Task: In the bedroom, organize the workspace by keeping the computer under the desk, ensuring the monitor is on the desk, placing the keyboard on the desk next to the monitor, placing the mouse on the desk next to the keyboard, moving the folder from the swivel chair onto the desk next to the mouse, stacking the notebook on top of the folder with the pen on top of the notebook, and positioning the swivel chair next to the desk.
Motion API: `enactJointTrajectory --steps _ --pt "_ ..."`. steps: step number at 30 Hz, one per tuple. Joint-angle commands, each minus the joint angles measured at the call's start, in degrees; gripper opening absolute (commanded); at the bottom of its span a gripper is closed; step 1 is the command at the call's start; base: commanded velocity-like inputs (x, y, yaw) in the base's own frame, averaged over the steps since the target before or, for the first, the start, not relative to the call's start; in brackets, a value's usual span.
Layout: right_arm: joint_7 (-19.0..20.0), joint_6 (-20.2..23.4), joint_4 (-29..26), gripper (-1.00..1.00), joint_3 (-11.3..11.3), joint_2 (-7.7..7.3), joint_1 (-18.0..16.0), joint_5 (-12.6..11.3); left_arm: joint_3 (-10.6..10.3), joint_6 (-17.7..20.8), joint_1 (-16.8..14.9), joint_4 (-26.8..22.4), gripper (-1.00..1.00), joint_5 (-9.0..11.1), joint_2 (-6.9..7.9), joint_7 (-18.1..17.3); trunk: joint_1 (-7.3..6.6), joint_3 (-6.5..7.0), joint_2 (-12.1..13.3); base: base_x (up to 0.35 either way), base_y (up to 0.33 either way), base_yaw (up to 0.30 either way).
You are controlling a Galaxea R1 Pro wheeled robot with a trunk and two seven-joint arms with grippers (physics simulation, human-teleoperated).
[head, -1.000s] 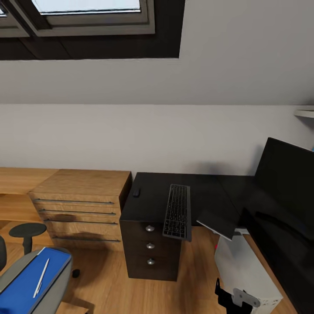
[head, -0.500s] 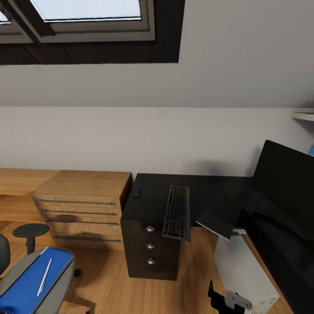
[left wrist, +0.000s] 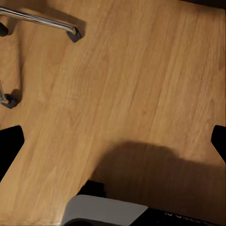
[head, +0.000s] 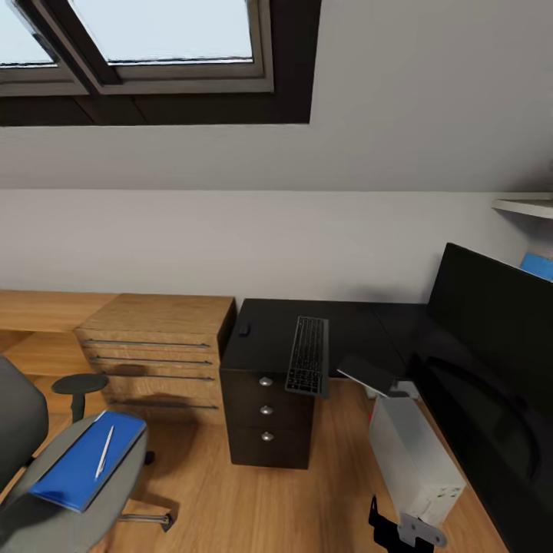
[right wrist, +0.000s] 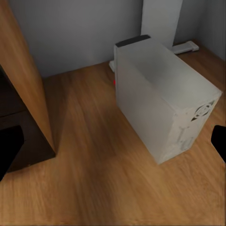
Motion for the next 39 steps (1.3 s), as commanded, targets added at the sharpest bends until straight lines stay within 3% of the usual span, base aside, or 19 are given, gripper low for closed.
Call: enactJointTrajectory --steps 1,12,18,25,30,34,39 --pt "-0.3 -0.2 0.0 1.0 0.4 0.0 0.0 -0.3 -0.4 -0.4 -0.1 0.0 1.0 0.6 0.05 0.4 -0.26 0.11 0.4 -0.331 0.0 0.0" --pt "-0.2 -0.2 0.1 1.0 0.5 0.13 0.0 -0.3 -0.2 -0.3 -0.1 0.7 1.0 0.8 0.09 0.1 -2.67 2.09 4.8 -0.11 0.0 0.0" --pt "-0.2 -0.6 2.5 1.0 0.4 1.91 0.0 -0.2 -0.2 -0.4 -0.1 1.5 1.0 0.7 -0.01 0.0 -3.99 3.17 7.2 -0.005 0.0 0.0" --pt "-0.2 -0.8 2.9 1.0 0.3 2.16 0.0 -0.1 -0.2 -0.5 -0.1 1.7 1.0 0.7 -0.1 0.0 -5.53 4.42 10.0 0.0 0.0 0.0" --pt "-0.2 -5.7 3.3 1.0 0.3 2.28 0.0 -0.2 -0.2 -0.8 -0.1 1.7 1.0 0.6 -0.09 0.0 -6.63 5.32 12.0 0.0 0.0 0.0" --pt "-0.2 -11.2 4.5 1.0 0.3 2.26 0.0 -0.3 -0.2 -3.3 -0.1 1.7 1.0 0.5 -0.04 0.1 -7.51 6.04 13.6 0.0 0.0 0.0" --pt "-0.2 -13.0 5.5 1.0 0.3 2.35 0.0 -0.2 -0.2 -5.3 -0.1 1.7 1.0 0.5 -0.03 0.4 -8.6 6.94 15.6 0.0 0.0 0.0"
